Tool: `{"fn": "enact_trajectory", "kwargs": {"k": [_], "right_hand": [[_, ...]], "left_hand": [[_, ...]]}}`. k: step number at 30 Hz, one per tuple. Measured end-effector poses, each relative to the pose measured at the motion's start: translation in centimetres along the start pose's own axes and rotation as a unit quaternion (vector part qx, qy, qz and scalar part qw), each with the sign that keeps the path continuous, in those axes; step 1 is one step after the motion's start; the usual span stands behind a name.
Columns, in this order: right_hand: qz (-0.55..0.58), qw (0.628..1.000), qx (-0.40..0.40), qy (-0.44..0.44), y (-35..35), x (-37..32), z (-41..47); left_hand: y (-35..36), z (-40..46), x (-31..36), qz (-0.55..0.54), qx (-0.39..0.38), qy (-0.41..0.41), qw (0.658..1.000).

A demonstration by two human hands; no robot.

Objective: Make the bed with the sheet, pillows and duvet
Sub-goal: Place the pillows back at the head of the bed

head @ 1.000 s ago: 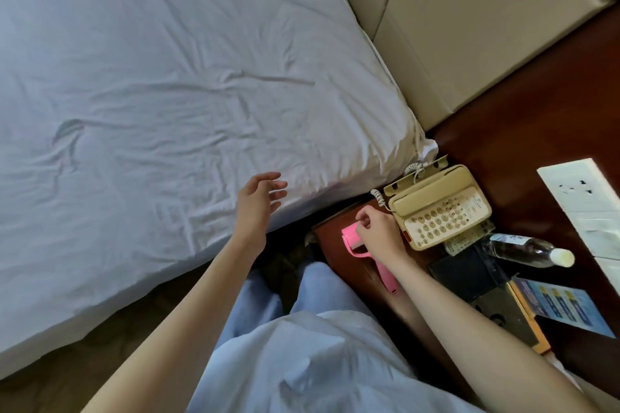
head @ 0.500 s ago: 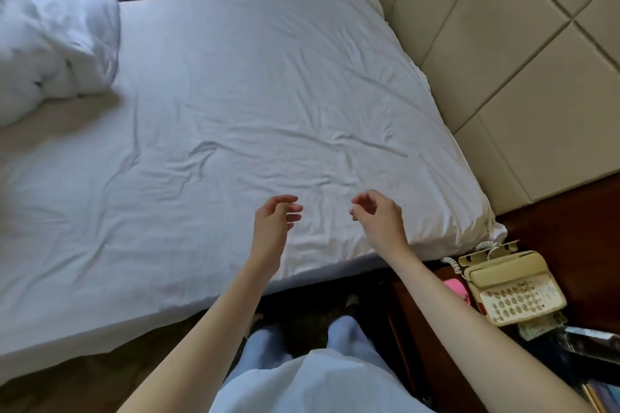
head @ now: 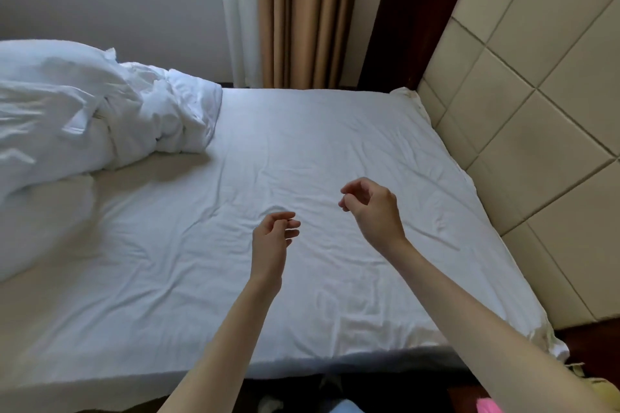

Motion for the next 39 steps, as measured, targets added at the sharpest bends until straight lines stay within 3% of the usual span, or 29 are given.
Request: {"fn": "enact_trajectory", "kwargs": {"k": [16, 22, 31, 39], "right_hand": [[0.062, 0.975, -0.020, -0.214, 5.0, -15.7, 11.8], [0.120, 0.965, -0.074, -0.220, 8.8, -19.5, 14.8], [0.152, 0.953, -0.161, -0.208, 18.1, -23.9, 15.2], [0.116, 0.955, -0.154, -0.224, 27.9, -29.5, 13.6]], "left_hand": [[-3.6, 6.7, 17.1, 0.002, 0.081, 0.151, 0.985], [-7.1, 7.8, 20.4, -0.009, 0.125, 0.176, 0.976], [-16.9, 8.4, 23.9, -0.032, 0.189, 0.206, 0.960], [-31.0, 11.4, 26.2, -0.014, 0.217, 0.195, 0.957]]}}
Point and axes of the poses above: each hand's wrist, its own z-axis towards the middle knuckle, its own y-axis out of the palm, x = y × z, the point moved 9 cm from there along z, towards the middle knuckle, and after that the axes turned 3 degrees about -z, right-handed, at the moved point
